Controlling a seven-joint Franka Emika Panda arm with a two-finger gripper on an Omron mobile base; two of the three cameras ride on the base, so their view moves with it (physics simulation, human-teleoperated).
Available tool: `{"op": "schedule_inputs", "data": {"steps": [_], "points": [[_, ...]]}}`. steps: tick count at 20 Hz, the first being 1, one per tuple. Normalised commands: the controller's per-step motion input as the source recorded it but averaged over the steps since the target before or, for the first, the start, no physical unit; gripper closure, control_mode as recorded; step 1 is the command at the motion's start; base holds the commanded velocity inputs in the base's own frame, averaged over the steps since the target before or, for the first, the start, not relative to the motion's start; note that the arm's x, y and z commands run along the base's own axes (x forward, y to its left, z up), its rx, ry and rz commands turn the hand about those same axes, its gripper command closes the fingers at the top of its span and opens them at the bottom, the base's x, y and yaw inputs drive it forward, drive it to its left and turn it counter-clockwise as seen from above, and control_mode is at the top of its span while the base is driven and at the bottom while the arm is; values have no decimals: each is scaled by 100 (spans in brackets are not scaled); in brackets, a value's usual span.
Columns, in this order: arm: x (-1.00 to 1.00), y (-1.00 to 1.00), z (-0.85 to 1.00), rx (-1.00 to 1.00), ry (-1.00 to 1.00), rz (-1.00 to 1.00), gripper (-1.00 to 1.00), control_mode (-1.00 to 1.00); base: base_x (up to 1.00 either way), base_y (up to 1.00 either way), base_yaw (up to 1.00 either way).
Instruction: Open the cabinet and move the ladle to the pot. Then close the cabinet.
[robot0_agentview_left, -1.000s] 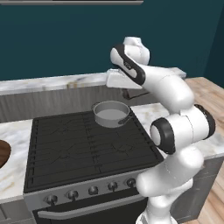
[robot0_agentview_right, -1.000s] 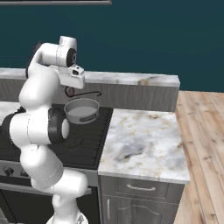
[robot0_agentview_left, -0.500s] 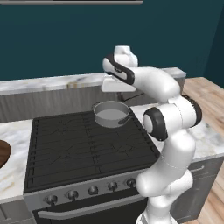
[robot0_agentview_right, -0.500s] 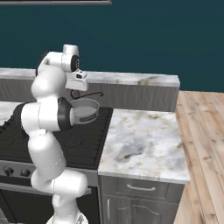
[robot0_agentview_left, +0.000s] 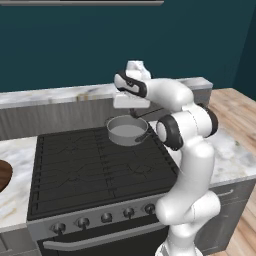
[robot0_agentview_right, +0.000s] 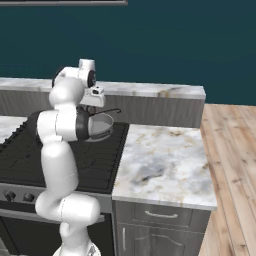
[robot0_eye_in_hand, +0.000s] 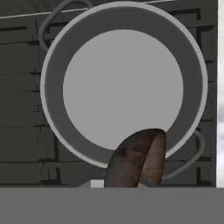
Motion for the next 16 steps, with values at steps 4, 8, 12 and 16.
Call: {"op": "schedule_inputs", "data": {"steps": [4, 8, 12, 16], "points": [[50, 4, -38, -1, 0, -1, 100, -100, 0, 0, 0], [43, 4, -41, -2, 0, -1, 100, -100, 0, 0, 0], [24, 9, -40, -2, 0, 0, 100, -100, 0, 0, 0], [24, 15, -40, -2, 0, 0, 100, -100, 0, 0, 0]]}}
